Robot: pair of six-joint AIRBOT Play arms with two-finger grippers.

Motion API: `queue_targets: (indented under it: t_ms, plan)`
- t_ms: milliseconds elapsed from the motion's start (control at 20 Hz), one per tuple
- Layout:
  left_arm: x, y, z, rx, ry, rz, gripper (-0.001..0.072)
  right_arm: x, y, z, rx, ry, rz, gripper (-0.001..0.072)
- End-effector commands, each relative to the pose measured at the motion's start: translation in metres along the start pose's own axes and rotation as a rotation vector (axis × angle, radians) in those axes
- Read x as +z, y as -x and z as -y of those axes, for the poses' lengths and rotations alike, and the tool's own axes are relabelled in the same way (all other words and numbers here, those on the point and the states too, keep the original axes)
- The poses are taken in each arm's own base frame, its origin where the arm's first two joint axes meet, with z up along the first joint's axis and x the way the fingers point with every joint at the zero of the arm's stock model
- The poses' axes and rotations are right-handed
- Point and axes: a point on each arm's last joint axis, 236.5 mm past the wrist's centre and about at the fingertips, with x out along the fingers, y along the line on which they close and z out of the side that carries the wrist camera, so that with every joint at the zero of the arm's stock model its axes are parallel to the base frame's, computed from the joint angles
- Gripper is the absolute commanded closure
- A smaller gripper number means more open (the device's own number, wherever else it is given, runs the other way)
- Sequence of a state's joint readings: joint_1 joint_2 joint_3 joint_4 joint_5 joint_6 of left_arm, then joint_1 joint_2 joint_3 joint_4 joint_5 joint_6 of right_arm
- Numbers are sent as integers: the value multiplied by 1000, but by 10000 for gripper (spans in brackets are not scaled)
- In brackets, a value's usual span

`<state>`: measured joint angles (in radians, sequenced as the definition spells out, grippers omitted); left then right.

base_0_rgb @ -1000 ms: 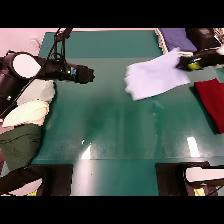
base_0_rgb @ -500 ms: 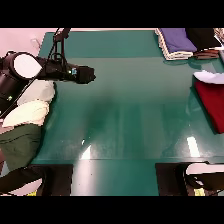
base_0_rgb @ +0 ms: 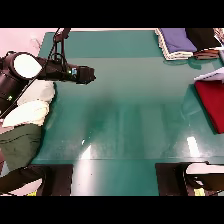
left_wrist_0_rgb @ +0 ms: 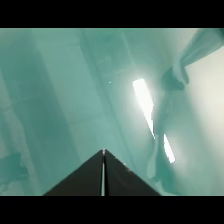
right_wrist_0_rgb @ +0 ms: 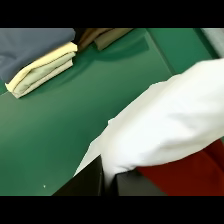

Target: Fold the shirts.

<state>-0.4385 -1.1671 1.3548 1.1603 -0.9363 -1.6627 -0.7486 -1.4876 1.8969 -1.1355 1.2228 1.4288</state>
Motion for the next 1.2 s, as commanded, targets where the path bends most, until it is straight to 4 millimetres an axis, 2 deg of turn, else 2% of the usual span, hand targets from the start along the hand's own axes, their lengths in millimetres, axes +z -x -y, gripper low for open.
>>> queue_targets:
  t_ms: [0,100,300,450,500,550,650,750,900,1000,1150]
  plan:
    - [-3,0,-1,3,-24,-12,683,-9,26,4,-27,-8,-21,695]
    - [-4,0,-1,4,-25,-19,683,-33,29,16,-44,-44,-76,695]
    - [-6,0,-1,5,-51,-27,683,-95,34,53,-93,-158,-183,676]
    - [-7,0,-1,6,-52,-30,683,-138,40,83,-138,-250,-251,314]
    - [-7,0,-2,6,-53,-32,683,-149,42,94,-158,-277,-268,232]
    - [-7,0,-2,8,-54,-32,683,-158,46,100,-167,-305,-279,209]
    - [-7,0,-2,8,-53,-32,683,-157,54,103,-176,-312,-261,209]
    - [-7,0,-2,7,-53,-32,683,-137,59,82,-130,-295,-182,209]
    - [-7,0,-2,8,-53,-29,683,-112,59,19,12,-234,-96,209]
    - [-5,0,-2,8,-53,-21,683,-112,58,-36,105,-144,-103,209]
    - [-7,0,-3,12,-55,-28,683,-131,61,-125,257,26,-149,210]
